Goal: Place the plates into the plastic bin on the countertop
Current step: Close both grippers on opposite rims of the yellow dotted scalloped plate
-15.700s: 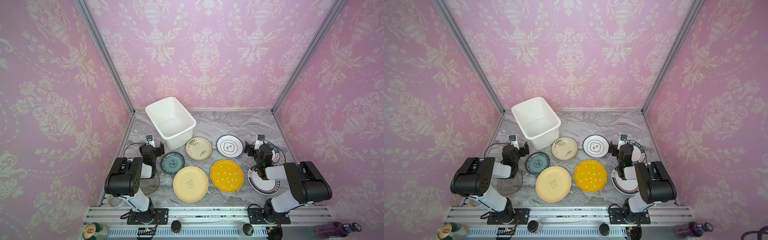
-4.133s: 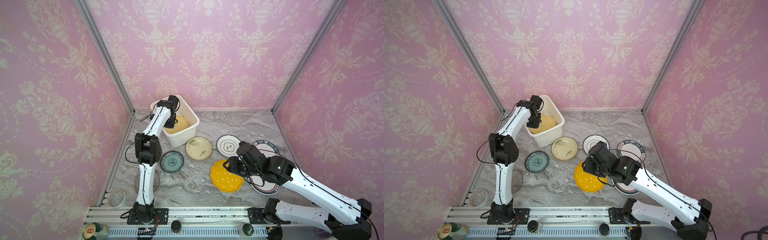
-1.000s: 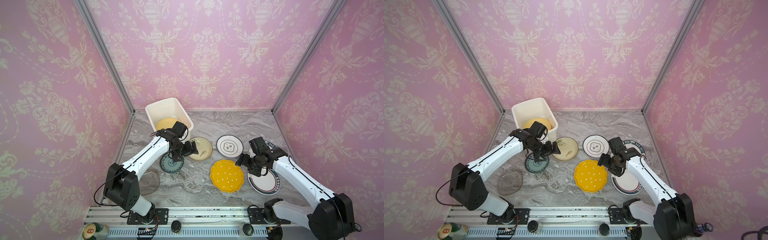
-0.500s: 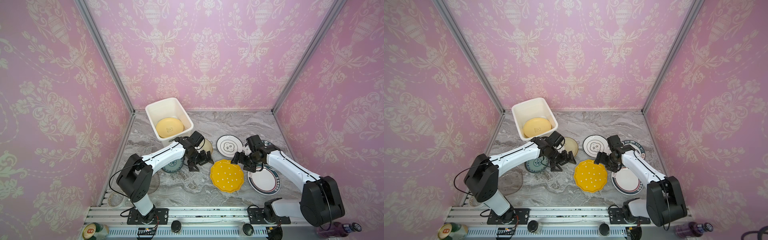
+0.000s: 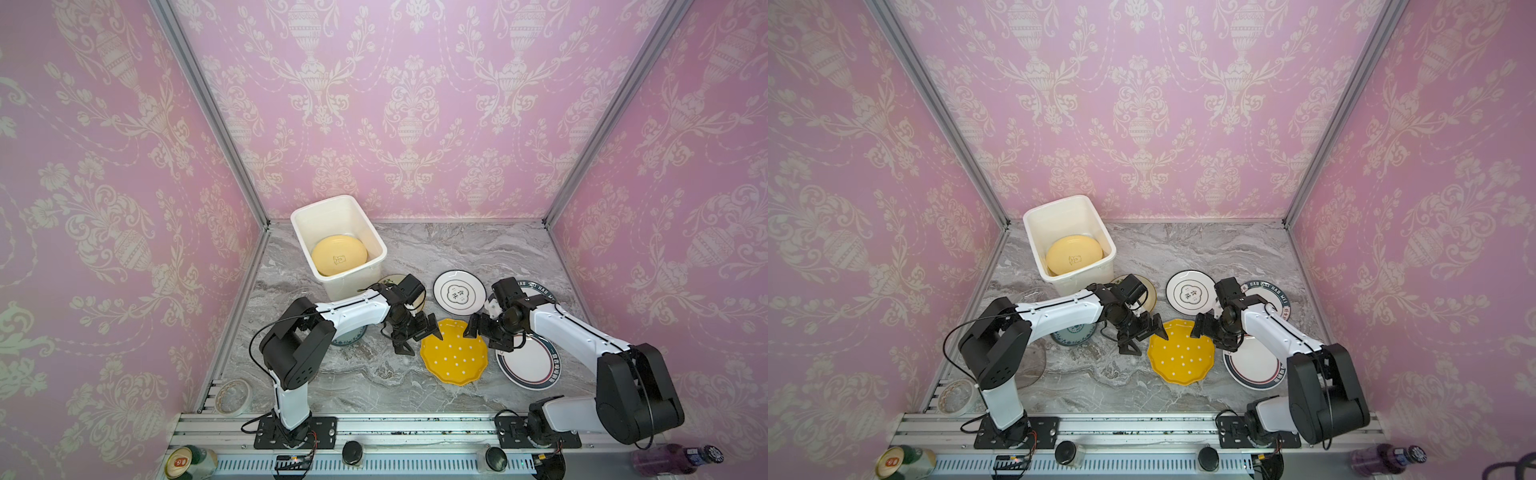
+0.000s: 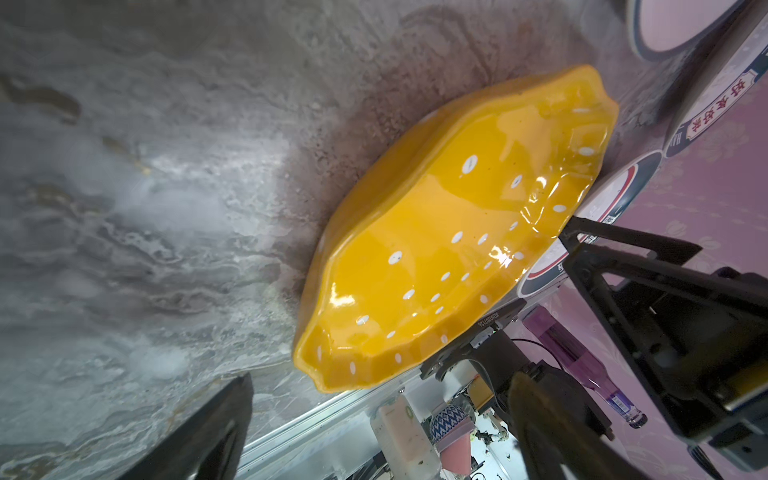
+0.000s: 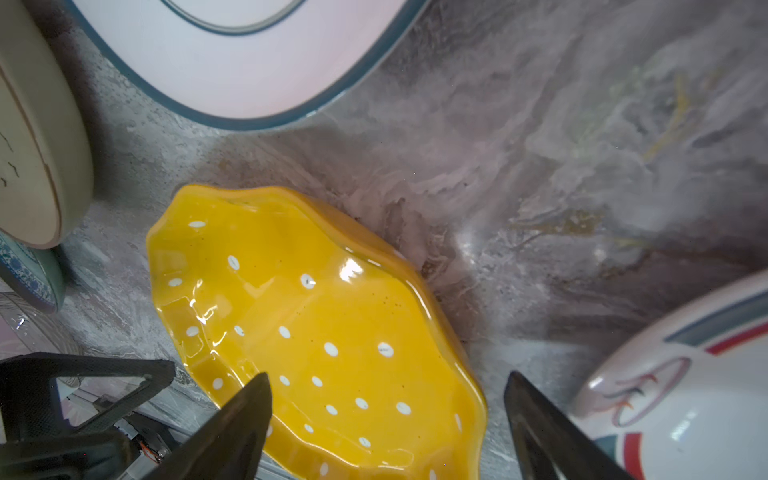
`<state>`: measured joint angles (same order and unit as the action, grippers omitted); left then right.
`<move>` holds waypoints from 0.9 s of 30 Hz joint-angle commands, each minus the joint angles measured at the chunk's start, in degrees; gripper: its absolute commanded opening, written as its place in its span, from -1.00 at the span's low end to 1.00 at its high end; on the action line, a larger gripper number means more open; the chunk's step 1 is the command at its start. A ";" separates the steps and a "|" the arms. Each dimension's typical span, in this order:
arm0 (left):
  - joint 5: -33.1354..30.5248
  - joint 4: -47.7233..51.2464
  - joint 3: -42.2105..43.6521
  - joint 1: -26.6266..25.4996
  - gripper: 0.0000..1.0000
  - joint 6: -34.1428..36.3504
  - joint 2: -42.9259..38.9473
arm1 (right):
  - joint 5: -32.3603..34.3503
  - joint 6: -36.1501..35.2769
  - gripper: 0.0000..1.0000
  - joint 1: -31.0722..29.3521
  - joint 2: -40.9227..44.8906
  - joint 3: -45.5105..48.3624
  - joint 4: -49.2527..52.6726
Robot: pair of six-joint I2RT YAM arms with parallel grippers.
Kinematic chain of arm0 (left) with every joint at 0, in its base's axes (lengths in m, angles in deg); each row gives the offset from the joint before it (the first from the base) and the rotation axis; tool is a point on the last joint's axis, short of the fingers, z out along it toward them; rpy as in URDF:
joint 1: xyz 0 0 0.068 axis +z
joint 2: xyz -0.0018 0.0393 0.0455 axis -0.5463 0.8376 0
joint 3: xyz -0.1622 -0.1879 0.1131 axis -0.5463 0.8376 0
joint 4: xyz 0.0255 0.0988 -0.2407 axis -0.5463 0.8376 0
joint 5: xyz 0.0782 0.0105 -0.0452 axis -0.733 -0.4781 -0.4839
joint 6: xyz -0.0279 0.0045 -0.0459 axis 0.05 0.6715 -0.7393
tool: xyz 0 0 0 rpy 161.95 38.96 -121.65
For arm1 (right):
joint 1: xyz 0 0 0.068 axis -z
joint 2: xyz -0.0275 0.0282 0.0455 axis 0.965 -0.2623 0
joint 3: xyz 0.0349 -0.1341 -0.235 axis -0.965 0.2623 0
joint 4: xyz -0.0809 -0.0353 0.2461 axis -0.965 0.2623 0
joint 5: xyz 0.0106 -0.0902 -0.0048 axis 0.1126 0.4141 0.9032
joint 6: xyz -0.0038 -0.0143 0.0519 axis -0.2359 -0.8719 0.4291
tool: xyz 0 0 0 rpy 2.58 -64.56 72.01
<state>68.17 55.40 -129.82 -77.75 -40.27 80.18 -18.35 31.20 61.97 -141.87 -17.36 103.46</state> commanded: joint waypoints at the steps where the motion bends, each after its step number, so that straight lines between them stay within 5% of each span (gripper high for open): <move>1: 1.40 -1.45 0.50 -0.71 0.92 -2.27 1.33 | -0.86 -1.91 0.77 0.43 -0.30 1.12 -0.25; 17: 1.43 -4.16 -0.27 -1.06 0.61 -3.33 3.76 | -12.73 -1.66 0.68 0.36 -2.69 5.15 -7.68; 27: 2.48 -4.86 -0.18 -1.06 0.50 -3.64 5.02 | -18.84 -0.12 0.50 0.42 5.30 6.58 -11.48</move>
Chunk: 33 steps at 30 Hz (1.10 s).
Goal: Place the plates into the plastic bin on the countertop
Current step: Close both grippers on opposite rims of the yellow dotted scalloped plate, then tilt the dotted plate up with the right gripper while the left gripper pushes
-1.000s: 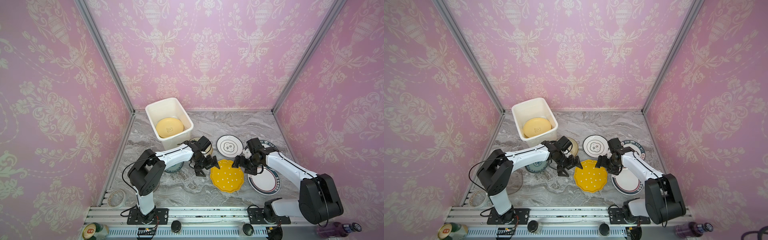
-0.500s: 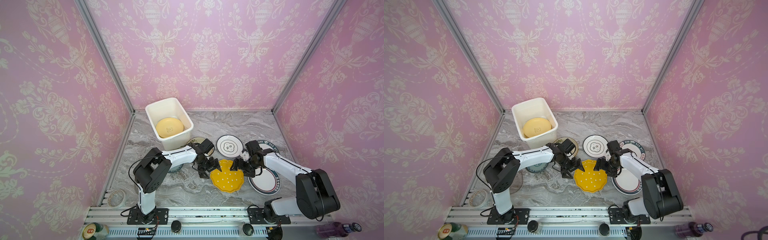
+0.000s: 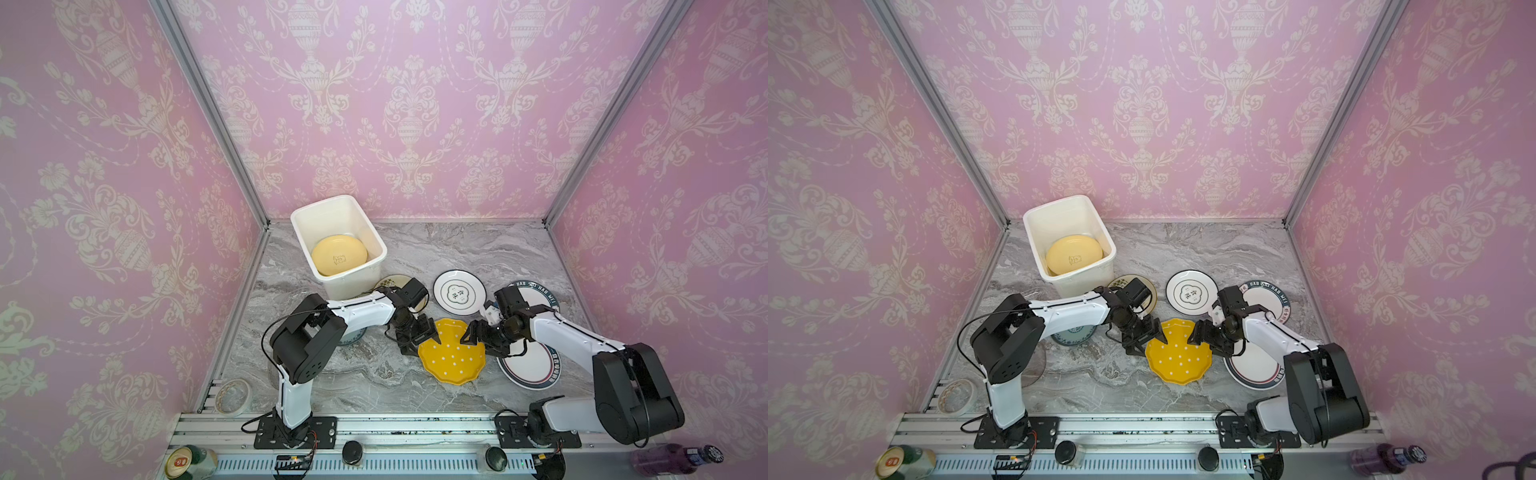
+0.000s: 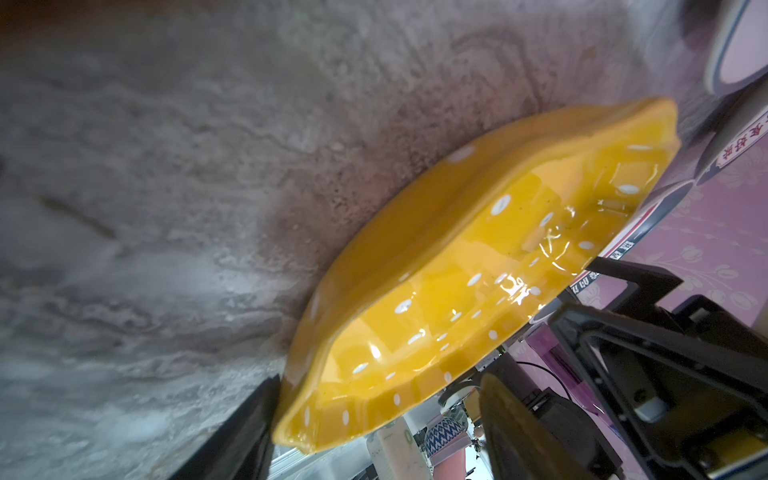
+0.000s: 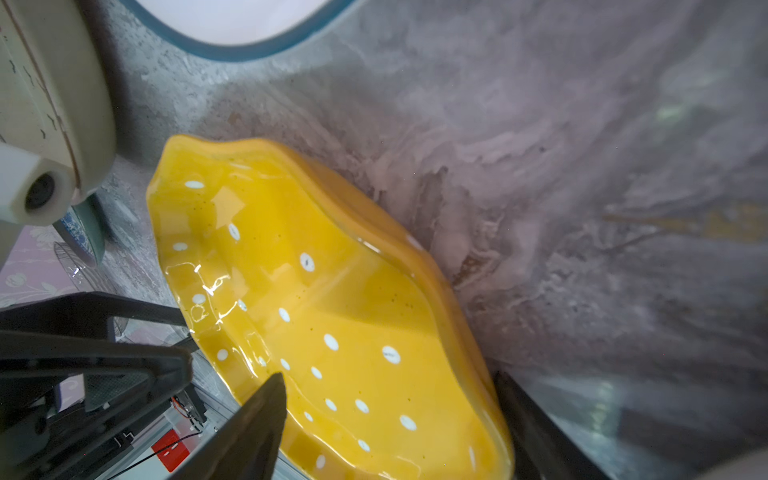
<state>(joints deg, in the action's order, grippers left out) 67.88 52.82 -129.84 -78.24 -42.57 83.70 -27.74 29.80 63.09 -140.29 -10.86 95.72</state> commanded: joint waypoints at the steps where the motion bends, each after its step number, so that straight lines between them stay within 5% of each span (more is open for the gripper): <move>1: 2.79 -2.42 -0.07 -0.58 0.50 -1.35 1.56 | -10.28 2.00 0.47 -0.69 5.02 0.56 -4.69; 9: 3.23 -2.50 -0.07 -0.58 0.47 -1.71 1.94 | -14.34 5.33 0.31 -0.78 11.84 3.74 -9.13; 21: 3.14 -2.46 -0.16 -0.58 0.45 -1.57 1.93 | -16.60 17.03 -0.28 -1.37 16.05 12.28 -25.10; 33: 1.89 -5.36 0.13 0.01 0.30 -1.00 -2.53 | -15.22 20.81 -0.37 -2.45 15.90 17.59 -28.46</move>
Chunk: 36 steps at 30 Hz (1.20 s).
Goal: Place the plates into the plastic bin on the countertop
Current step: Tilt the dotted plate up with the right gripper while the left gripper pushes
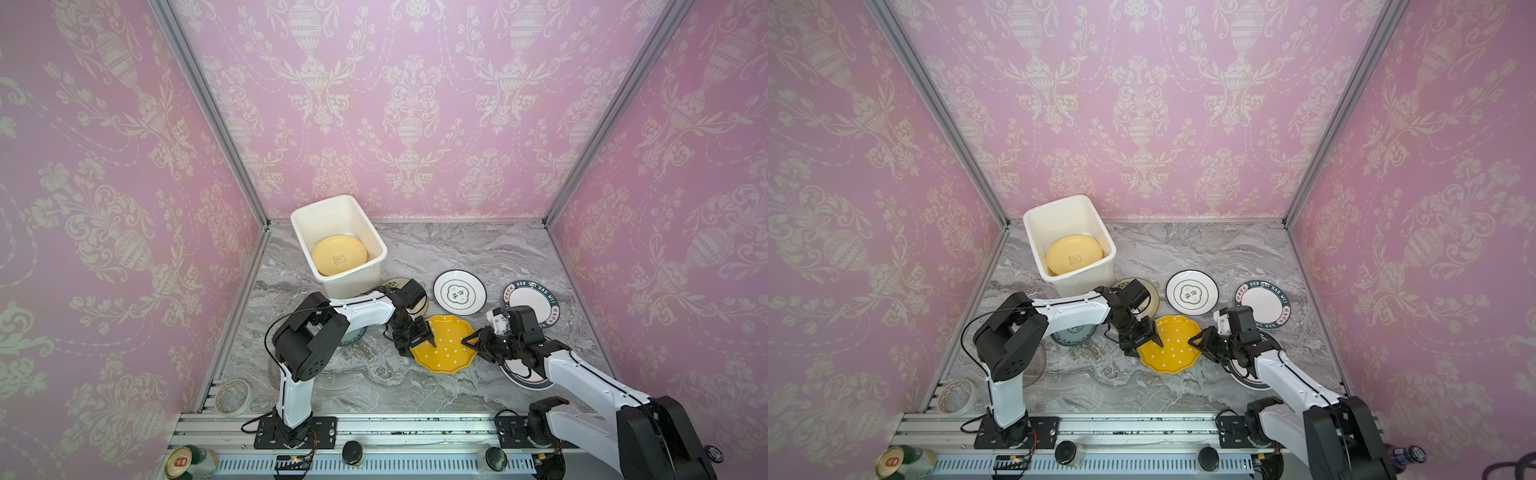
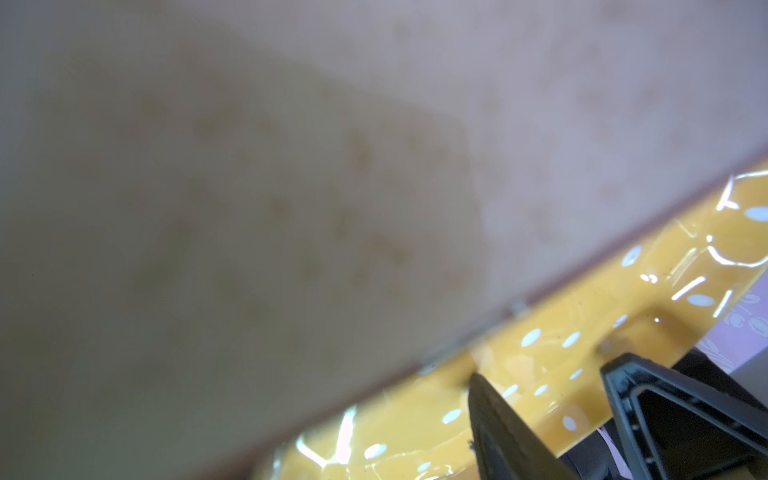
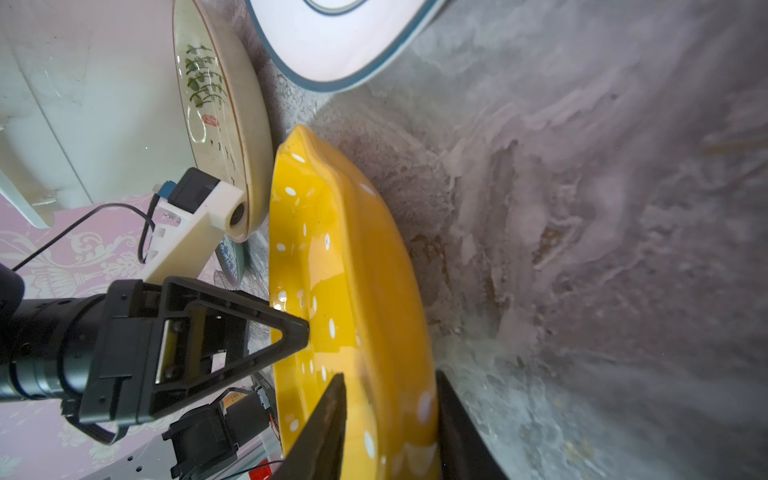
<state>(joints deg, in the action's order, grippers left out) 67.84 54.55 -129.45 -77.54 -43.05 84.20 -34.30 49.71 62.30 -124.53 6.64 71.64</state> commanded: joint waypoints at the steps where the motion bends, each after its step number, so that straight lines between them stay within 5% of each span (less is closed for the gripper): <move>1: 1.71 -7.68 0.10 -0.55 0.28 -0.72 -3.71 | -8.44 0.68 -0.40 -1.73 -0.22 -0.10 -3.62; 6: 1.91 -12.97 2.56 -0.24 0.09 -3.40 -6.99 | -7.80 0.27 -0.57 -1.66 -1.81 -0.62 -2.57; 13: 2.30 -23.39 7.15 -0.40 0.06 -9.83 -9.79 | -7.78 3.68 -0.68 -1.66 -0.47 -0.60 -5.99; 25: 3.98 -25.71 6.26 -0.84 0.03 -10.42 -8.51 | -8.83 11.05 -0.32 -3.28 0.86 0.62 -16.91; 36: 3.71 -23.67 5.46 -0.75 0.04 -8.82 -10.43 | -2.21 7.28 -0.67 -3.86 6.67 -3.42 -5.34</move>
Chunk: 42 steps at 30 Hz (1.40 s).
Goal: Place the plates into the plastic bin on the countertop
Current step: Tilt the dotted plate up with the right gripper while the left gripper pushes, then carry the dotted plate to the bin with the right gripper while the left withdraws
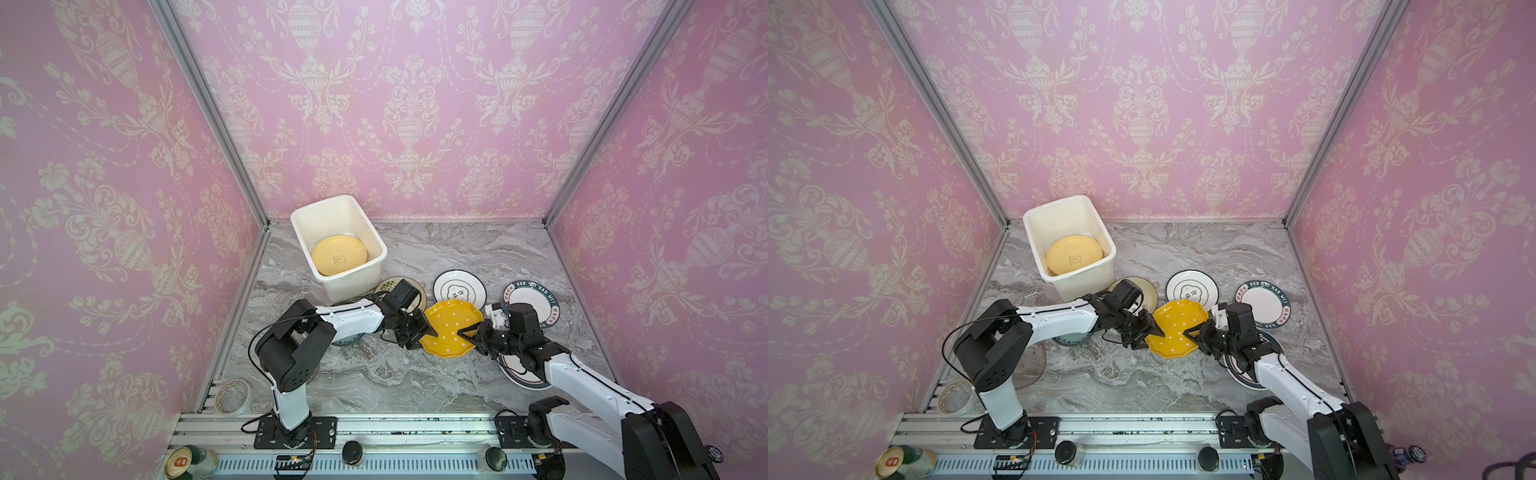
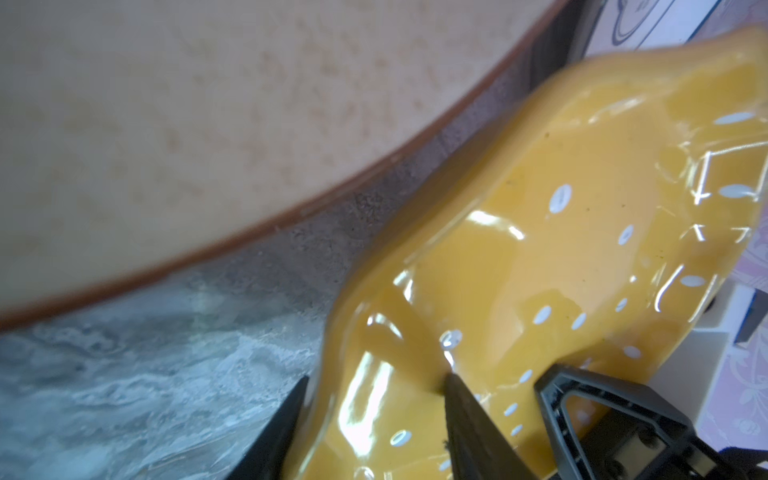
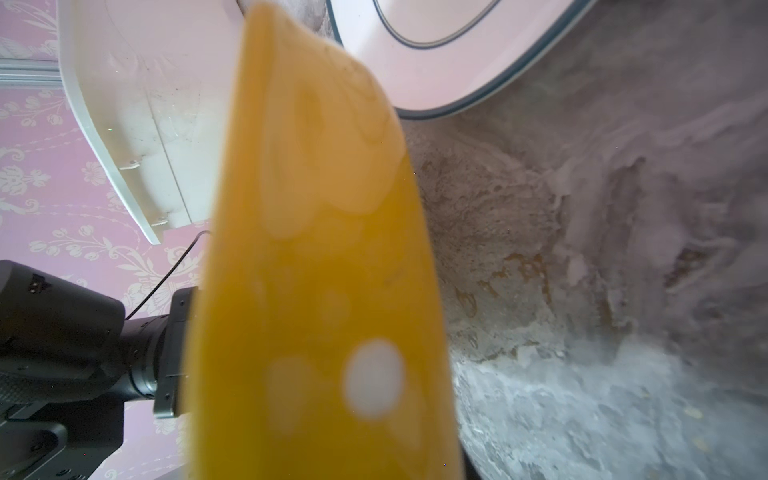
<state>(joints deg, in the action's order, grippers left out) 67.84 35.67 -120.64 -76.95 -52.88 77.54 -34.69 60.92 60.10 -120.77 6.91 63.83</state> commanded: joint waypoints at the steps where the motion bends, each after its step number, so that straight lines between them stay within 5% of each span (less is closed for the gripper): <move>1: 3.71 -4.17 -3.98 -1.34 0.05 1.77 -4.19 | -0.95 -5.19 -0.74 -1.65 3.86 -5.05 5.70; 9: 0.30 8.42 -12.26 -0.33 0.42 13.39 -10.45 | 2.99 -9.74 -0.98 -1.56 9.23 -15.80 26.96; 18: -11.39 21.12 -19.69 3.98 0.71 25.98 -23.76 | 8.03 -6.73 -1.00 -1.90 11.42 -30.84 42.41; 24: -20.82 28.71 -24.59 12.35 0.73 32.14 -32.60 | 13.88 3.66 -1.00 -5.65 8.83 -39.41 39.28; 32: -39.60 49.94 -31.45 23.35 0.69 37.65 -36.23 | 29.14 12.33 -1.00 -20.54 -5.97 -57.11 33.22; 42: -53.41 53.47 -25.03 25.46 0.72 32.32 -46.84 | 47.66 24.69 -1.00 -33.60 -29.04 -78.87 24.20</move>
<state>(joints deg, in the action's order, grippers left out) 21.72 86.20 -146.54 -51.96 -18.96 34.59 4.56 79.63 28.40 -147.16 -65.70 98.80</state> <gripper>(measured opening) 0.861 0.226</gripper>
